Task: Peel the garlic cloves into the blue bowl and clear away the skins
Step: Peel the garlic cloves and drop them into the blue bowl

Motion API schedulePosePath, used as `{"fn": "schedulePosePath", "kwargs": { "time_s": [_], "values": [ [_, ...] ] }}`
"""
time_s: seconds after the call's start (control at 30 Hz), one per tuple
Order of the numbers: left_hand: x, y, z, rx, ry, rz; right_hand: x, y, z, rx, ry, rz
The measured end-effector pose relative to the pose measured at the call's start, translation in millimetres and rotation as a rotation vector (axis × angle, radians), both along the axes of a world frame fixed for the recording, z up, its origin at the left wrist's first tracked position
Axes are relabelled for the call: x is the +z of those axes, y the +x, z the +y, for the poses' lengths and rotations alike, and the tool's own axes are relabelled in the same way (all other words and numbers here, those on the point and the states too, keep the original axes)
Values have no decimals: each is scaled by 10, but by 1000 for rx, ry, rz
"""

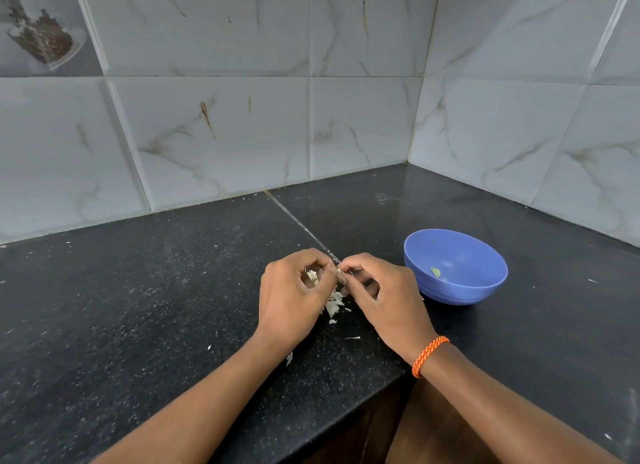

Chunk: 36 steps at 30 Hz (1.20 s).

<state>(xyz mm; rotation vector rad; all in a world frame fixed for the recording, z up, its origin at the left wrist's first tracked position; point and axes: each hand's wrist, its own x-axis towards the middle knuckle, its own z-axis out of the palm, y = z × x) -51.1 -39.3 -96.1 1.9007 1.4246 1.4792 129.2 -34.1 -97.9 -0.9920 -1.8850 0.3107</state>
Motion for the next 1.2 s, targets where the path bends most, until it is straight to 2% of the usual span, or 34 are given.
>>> {"fn": "schedulePosePath", "kwargs": {
  "time_s": [0.37,0.5,0.7,0.97,1.2],
  "values": [
    [0,22,-2,8,27,15,-11,-5,24,-45,53,80],
    [0,8,-4,21,-17,28,4,3,30,-57,10,109],
    [8,1,-2,-131,-38,-139,32,-14,7,-65,-44,97],
    [0,-17,17,-173,-70,-260,31,-27,-22,-112,-14,14],
    [22,-16,29,-221,-132,-375,59,-30,-62,-95,11,78]
  ]
}}
